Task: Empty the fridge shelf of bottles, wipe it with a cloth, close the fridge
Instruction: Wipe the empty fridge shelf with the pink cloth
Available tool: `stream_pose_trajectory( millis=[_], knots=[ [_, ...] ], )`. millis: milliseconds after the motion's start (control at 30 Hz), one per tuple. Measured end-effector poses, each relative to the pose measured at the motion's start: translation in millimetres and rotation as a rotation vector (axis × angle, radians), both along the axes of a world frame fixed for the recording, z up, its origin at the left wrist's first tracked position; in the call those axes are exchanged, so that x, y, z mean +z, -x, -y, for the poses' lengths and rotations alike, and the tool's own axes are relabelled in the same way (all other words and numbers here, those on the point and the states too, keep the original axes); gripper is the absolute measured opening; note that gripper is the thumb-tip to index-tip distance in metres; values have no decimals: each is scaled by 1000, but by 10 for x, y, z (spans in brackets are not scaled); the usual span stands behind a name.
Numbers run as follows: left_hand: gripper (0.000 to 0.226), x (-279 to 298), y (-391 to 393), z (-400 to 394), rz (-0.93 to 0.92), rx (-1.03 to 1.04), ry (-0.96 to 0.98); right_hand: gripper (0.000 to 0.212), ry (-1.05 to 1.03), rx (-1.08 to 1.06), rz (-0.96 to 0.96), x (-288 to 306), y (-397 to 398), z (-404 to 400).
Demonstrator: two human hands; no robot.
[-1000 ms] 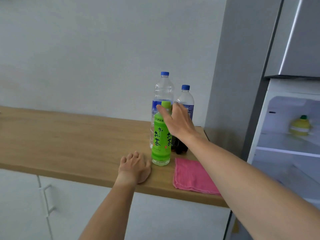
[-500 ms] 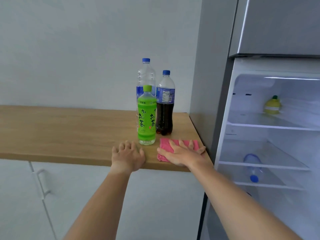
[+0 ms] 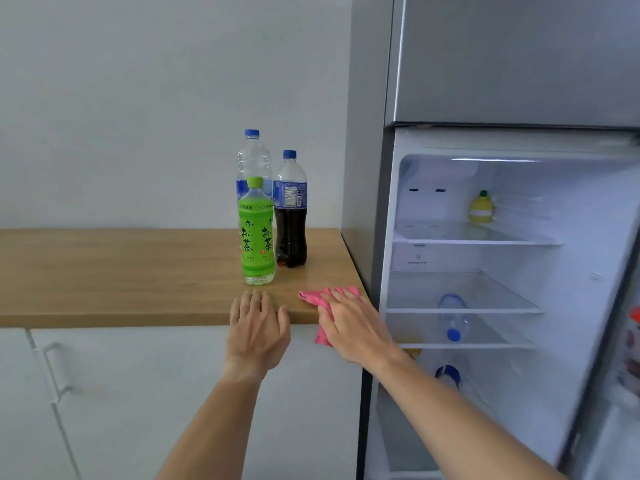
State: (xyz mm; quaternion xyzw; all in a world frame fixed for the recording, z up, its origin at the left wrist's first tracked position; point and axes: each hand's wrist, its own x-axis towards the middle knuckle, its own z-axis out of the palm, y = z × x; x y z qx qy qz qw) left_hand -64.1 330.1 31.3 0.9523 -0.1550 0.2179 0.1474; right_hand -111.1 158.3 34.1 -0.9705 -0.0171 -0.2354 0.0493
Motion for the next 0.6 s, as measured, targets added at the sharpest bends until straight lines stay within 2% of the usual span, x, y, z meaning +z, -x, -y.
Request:
stream_pose_trajectory(
  millis=[133, 233, 400, 467, 533, 600],
  knots=[
    [52, -21, 323, 413, 278, -356, 180, 57, -87, -62, 108, -201, 352, 318],
    [49, -20, 490, 790, 264, -518, 281, 54, -82, -163, 106, -294, 594, 735],
    [37, -46, 537, 1472, 321, -648, 176, 51, -50, -318, 51, -253, 758, 1406],
    [40, -28, 480, 1769, 285, -645, 66, 51, -49, -376, 18, -245, 734, 1689],
    [45, -15, 364, 2044, 205, -656, 70, 51, -78, -423, 14, -243, 658, 1981],
    [49, -60, 219, 2330, 215, -665, -31, 50, -108, -449, 26, -259, 534, 2264]
  ],
)
